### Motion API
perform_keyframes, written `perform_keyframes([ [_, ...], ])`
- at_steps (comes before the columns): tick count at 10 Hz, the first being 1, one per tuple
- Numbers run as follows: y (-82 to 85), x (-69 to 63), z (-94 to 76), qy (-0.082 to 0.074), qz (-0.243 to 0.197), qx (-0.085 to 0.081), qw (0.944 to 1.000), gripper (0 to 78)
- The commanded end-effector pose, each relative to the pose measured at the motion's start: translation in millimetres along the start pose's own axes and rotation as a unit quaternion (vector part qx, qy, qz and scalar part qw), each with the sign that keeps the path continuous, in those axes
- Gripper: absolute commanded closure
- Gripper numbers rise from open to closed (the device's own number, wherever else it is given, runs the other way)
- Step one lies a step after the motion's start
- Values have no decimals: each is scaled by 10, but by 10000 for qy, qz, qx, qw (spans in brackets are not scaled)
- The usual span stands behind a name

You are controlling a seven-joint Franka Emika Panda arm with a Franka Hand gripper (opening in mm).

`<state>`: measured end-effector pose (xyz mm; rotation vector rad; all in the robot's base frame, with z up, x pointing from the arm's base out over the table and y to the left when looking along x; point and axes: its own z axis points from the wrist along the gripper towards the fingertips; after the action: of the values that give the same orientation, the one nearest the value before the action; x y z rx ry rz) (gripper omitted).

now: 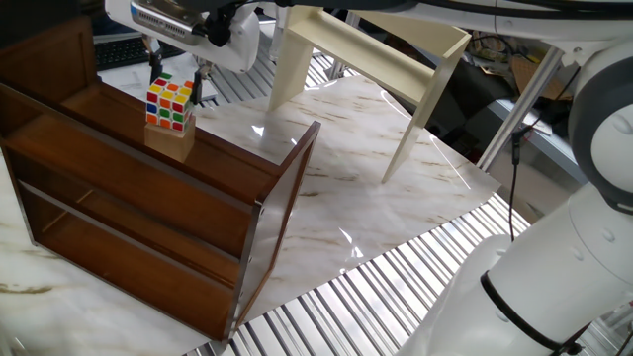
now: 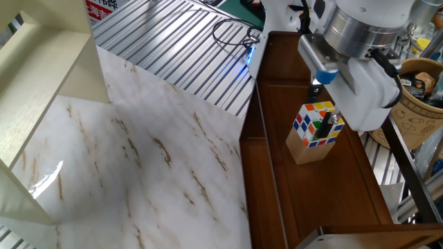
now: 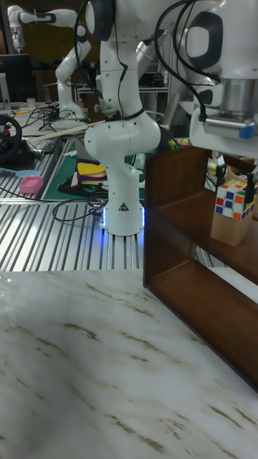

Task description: Put the object on the shelf

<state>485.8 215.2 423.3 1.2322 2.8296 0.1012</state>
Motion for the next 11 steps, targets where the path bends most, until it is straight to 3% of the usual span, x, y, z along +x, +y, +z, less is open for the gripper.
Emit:
perform_keyframes([
  [1, 4, -1, -15, -3, 20, -12, 10000, 1],
  [5, 4, -1, -15, -3, 20, -12, 10000, 1],
  [6, -29, -12, -133, 7, -136, 30, 9999, 1],
  [11, -67, -27, -253, 2, -442, 53, 9990, 1],
])
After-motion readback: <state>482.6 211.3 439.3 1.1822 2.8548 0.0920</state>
